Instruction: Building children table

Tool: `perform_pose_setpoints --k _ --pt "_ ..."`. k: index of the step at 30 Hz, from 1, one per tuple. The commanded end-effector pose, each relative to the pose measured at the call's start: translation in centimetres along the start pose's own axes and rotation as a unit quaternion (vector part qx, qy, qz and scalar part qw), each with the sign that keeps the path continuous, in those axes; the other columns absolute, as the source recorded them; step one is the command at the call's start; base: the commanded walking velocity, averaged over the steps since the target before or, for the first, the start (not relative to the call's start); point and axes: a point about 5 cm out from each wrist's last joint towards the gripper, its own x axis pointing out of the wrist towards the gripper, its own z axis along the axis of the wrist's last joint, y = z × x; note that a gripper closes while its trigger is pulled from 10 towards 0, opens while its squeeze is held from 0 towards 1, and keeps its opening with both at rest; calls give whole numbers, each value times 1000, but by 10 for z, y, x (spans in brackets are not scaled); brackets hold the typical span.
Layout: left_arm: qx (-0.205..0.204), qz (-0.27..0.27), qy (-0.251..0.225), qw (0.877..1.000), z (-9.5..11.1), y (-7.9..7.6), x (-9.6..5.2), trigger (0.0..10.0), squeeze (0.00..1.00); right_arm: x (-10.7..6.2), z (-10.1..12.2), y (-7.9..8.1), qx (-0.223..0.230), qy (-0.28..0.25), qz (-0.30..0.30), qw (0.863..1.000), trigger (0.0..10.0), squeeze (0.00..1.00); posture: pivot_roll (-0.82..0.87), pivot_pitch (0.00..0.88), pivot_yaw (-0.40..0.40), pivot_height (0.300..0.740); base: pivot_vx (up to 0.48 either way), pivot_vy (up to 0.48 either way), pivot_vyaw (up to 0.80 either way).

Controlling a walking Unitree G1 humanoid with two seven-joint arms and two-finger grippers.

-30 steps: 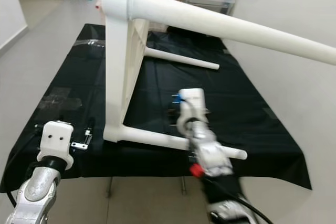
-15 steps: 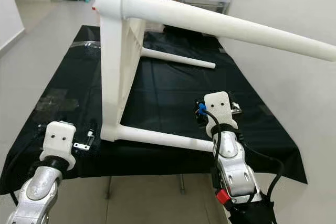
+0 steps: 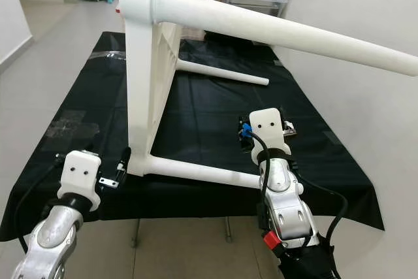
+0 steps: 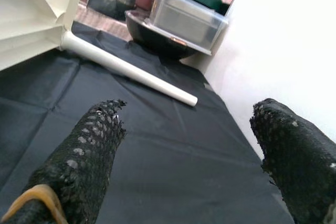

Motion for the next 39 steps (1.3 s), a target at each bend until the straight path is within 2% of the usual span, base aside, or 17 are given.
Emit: perform_pose_setpoints --k 1,9,11,20,24,26,29,39 --pt "2 -9 -4 1000 -1 1 4 10000 0 0 4 1 -1 -12 -2 1000 10000 0 24 0 -105 740 0 0 0" --pt "0 -41 -18 999 3 -4 13 10000 0 -1 6 3 3 -14 -4 1000 10000 0 14 0 -95 740 0 0 0" --pt "-5 -51 -20 998 3 -10 13 10000 0 -1 5 3 4 -13 -5 1000 10000 0 13 0 -93 740 0 0 0" --pt "-17 -55 -17 998 1 -18 7 10000 0 1 6 7 6 -13 1 1000 10000 0 18 0 -102 740 0 0 0" --pt "-16 -50 -16 998 0 -17 6 10000 0 1 6 7 7 -13 1 1000 10000 0 18 0 -102 740 0 0 0" --pt "-7 -32 -14 999 -2 -8 7 10000 0 1 5 7 8 -9 1 1000 10000 0 18 0 -102 740 0 0 0" --pt "-4 -23 -15 1000 -2 -3 9 10000 0 2 4 6 9 -7 1 1000 10000 0 17 0 -103 740 0 0 0" --pt "-1 -31 -19 999 -1 -4 13 10000 0 2 3 6 11 -5 -1 1000 10000 0 14 0 -97 740 0 0 0"
